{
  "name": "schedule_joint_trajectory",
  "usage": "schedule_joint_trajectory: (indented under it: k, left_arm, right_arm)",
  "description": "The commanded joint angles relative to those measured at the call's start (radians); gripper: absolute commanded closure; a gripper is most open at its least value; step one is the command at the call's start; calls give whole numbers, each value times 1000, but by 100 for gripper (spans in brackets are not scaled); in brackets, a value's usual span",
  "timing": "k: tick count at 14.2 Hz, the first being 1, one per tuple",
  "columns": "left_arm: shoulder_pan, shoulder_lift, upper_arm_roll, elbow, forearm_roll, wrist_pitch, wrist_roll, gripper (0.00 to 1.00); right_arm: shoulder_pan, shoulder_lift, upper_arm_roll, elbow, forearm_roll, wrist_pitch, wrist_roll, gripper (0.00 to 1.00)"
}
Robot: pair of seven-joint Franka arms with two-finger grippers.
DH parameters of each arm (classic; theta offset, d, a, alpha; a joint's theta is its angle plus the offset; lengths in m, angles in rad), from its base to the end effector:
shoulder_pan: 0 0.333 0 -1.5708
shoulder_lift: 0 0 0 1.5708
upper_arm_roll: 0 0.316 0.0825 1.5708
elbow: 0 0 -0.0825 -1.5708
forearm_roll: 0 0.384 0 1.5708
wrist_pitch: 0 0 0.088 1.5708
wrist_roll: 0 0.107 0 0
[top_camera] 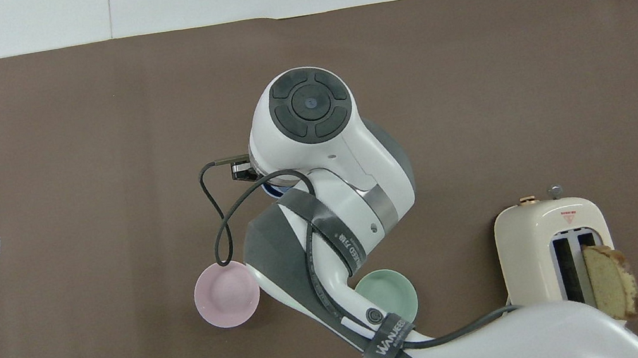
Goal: Stack blue cups with both arms
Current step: 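Lower the held cup into the first blue cup and open the right gripper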
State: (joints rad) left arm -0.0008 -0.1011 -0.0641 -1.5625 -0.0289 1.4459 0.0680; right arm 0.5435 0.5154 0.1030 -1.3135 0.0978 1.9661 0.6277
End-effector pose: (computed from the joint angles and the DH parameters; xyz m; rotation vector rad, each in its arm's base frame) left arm 0.5079 -0.0384 0.6712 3.1120 -0.2118 -0.0245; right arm 0.5816 0.4269 0.4572 -2.9435 0.0434 -0.0405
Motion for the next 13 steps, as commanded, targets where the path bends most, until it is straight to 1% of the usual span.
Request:
schedule_joint_trajectory:
  k: [1,6,9,11,13]
  left_arm:
    - [10,-23,-3,-22,-8,-7,4,0]
    - [10,-23,-3,-22,-8,-7,4,0]
    - [10,-23,-2,-22,-8,-7,4,0]
    - [10,-23,-3,-22,-8,-7,4,0]
    - [10,-23,-2,-22,-8,-7,4,0]
  right_arm:
    - [-5,-2,4,-24,17,17,12,100]
    - [-5,29,4,-33,14,60,12,100]
    - [-7,31,4,-33,14,65,10,100]
    - [-8,32,4,-33,13,65,7,79]
    - [-8,32,4,-32,16,65,9,70]
